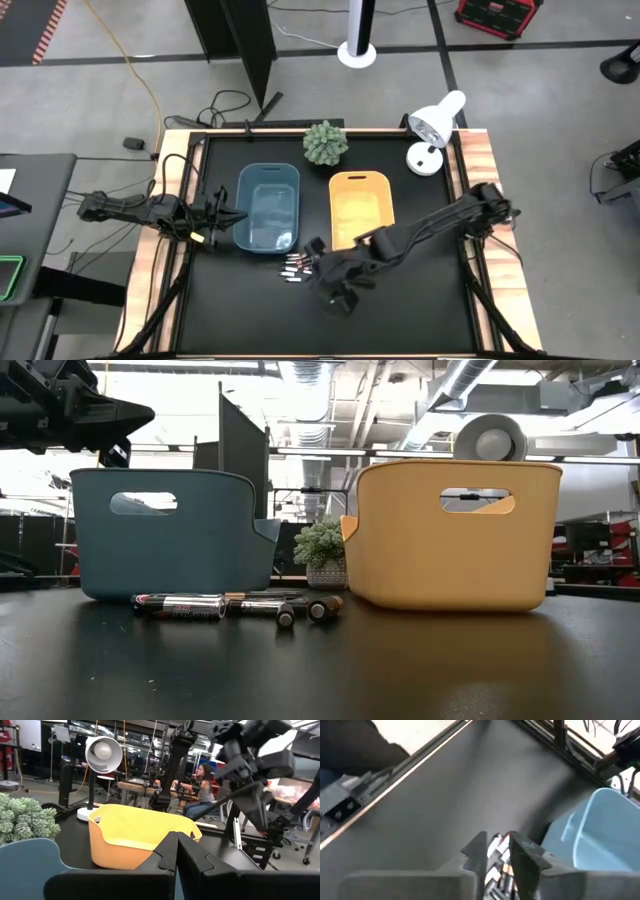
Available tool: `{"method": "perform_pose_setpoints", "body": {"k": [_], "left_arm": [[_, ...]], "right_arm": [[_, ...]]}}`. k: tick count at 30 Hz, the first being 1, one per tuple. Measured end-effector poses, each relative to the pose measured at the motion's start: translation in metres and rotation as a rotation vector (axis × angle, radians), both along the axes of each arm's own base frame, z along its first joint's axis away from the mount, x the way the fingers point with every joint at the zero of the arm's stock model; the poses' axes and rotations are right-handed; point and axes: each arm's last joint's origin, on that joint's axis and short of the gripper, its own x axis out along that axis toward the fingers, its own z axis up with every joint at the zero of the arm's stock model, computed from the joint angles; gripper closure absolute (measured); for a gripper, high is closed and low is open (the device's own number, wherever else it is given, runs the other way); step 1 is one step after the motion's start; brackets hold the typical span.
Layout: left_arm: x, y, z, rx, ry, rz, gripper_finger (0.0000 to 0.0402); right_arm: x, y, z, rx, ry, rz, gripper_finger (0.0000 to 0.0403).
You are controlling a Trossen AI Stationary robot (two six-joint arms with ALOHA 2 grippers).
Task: Sort batteries
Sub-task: Put the black battery into the yellow bin
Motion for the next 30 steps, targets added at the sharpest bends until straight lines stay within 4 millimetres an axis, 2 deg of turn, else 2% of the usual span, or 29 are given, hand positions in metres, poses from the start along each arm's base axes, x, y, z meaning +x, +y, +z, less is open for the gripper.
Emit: {"method": "perform_pose_setpoints", "body": {"k": [2,7,11,16,23,30], "left_arm": [[0.0,0.0,0.0,-0.015,0.002,-0.003,0.04],[0.001,0.0,-0.001,-0.033,0.01,-0.007,0.04],[0.001,0.0,-0.001,-0.033,0.01,-0.007,0.04],[0.001,0.0,-0.001,-0.031,0.011,-0.007,0.04],[0.001,0.0,-0.003,-0.026,0.032,-0.007,0.04],[0.001,0.0,-0.004,-0.024,0.043,-0.008,0.04]], "right_arm": [[0.009,0.008,-0.008,-0.004,0.036,-0.004,0.027],[0.024,0.031,-0.047,-0.091,0.208,0.03,0.021],[0.03,0.042,-0.07,-0.202,0.303,0.014,0.0181],[0.038,0.048,-0.101,-0.316,0.395,0.046,0.0178],[0.043,0.041,-0.138,-0.559,0.49,0.038,0.0192],[0.043,0.029,-0.144,-0.56,0.566,-0.019,0.0194]]}}
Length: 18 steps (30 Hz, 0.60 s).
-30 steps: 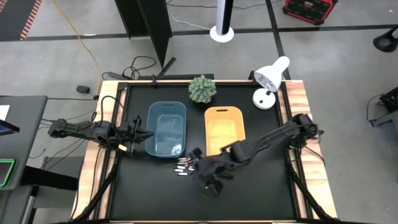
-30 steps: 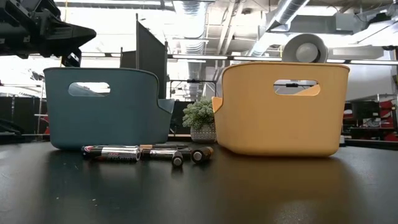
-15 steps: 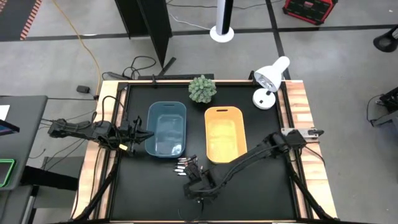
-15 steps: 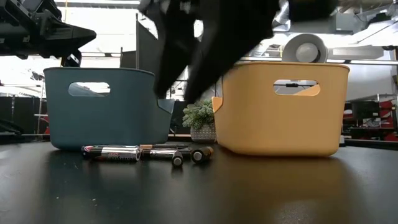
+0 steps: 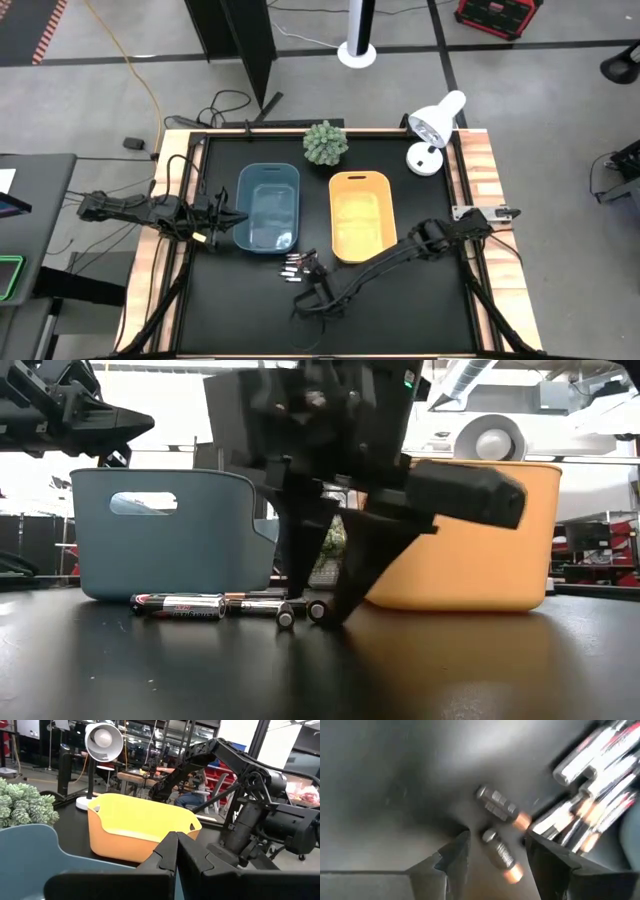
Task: Sort batteries
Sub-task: Put the black battery into the yellow bin
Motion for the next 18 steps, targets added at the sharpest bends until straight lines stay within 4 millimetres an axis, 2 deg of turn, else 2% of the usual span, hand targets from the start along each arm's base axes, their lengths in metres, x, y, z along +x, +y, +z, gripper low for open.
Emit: {"method": "perform_pose_setpoints", "body": {"k": [13,18], "left_arm": [[0.0,0.0,-0.002,0.001,0.021,-0.001,0.04],[0.0,0.0,-0.002,0.001,0.021,-0.001,0.04]], "right_arm": [[0.004,-0.026,0.0,0.042,0.073,-0.078,0.0194],[0.006,-0.029,0.0,0.057,0.075,-0.083,0.0206]]}}
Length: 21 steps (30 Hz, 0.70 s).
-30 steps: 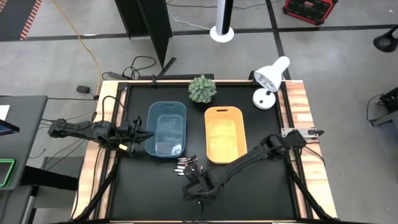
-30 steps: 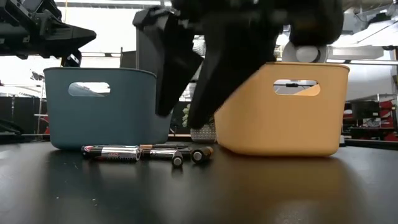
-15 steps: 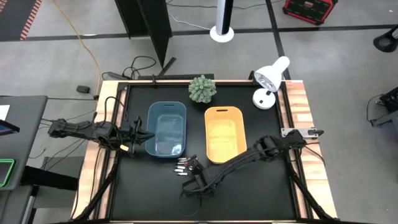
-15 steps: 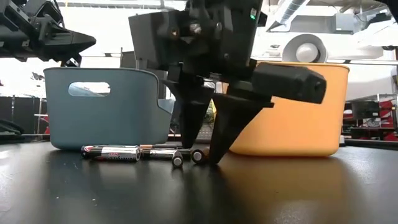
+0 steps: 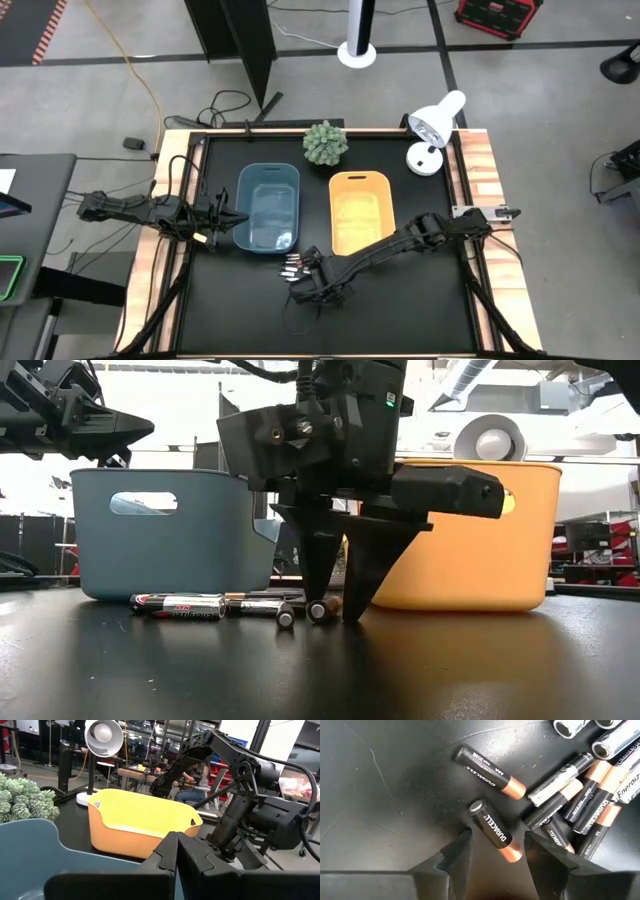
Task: Sort batteries
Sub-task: Put the black battery into the yellow bin
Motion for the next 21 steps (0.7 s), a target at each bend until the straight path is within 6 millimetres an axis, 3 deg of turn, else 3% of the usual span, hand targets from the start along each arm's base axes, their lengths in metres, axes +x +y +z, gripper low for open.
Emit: {"method": "perform_pose_setpoints", "body": {"k": [21], "left_arm": [[0.0,0.0,-0.0001,0.0,0.001,0.001,0.04]], "right_arm": [[0.003,0.0016,-0.0023,0.118,0.011,0.002,0.0303]]}}
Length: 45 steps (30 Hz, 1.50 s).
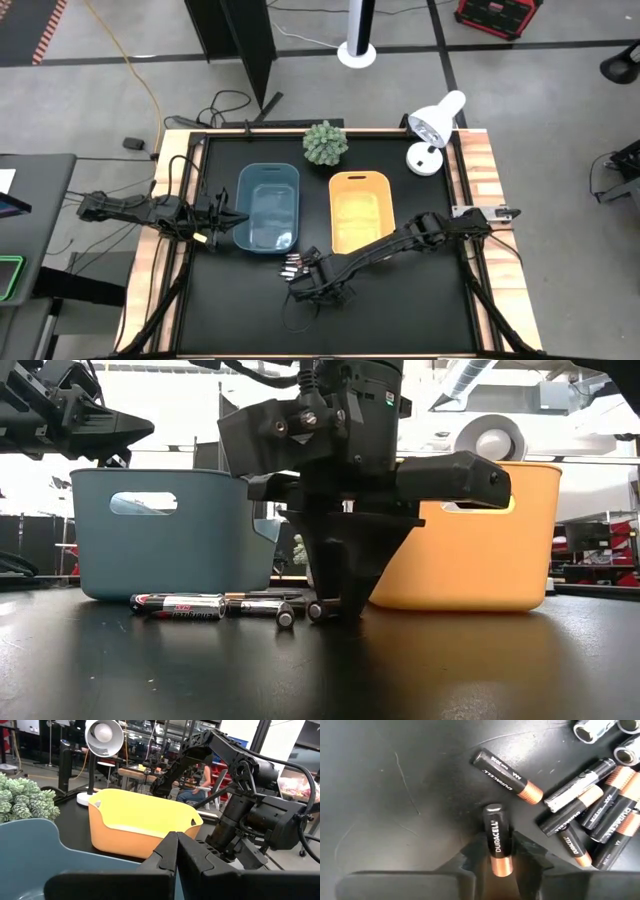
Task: Sort batteries
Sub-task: Put the black battery into the yellow bin
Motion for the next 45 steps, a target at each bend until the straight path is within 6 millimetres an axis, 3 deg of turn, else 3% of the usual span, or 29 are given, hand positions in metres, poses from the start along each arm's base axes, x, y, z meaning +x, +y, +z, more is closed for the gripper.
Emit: {"method": "perform_pose_setpoints", "body": {"k": [10,24,29,39,45], "left_arm": [[0.0,0.0,-0.004,-0.052,0.036,-0.014,0.04],[0.0,-0.001,-0.002,-0.076,0.017,-0.025,0.0398],[0.0,-0.001,-0.002,-0.087,0.013,-0.041,0.0381],[0.0,-0.001,-0.001,-0.088,0.008,-0.04,0.0334],[0.0,-0.001,-0.001,-0.091,0.009,-0.04,0.0331]], "right_arm": [[0.0,0.005,0.0,0.041,-0.019,-0.062,0.0372],[-0.001,0.018,0.002,0.058,-0.058,-0.062,0.0378],[-0.002,0.021,0.01,0.069,-0.063,-0.088,0.0378],[0.001,0.035,0.065,0.123,-0.173,-0.07,0.0378],[-0.004,0.03,0.118,0.187,-0.314,-0.074,0.0379]]}}
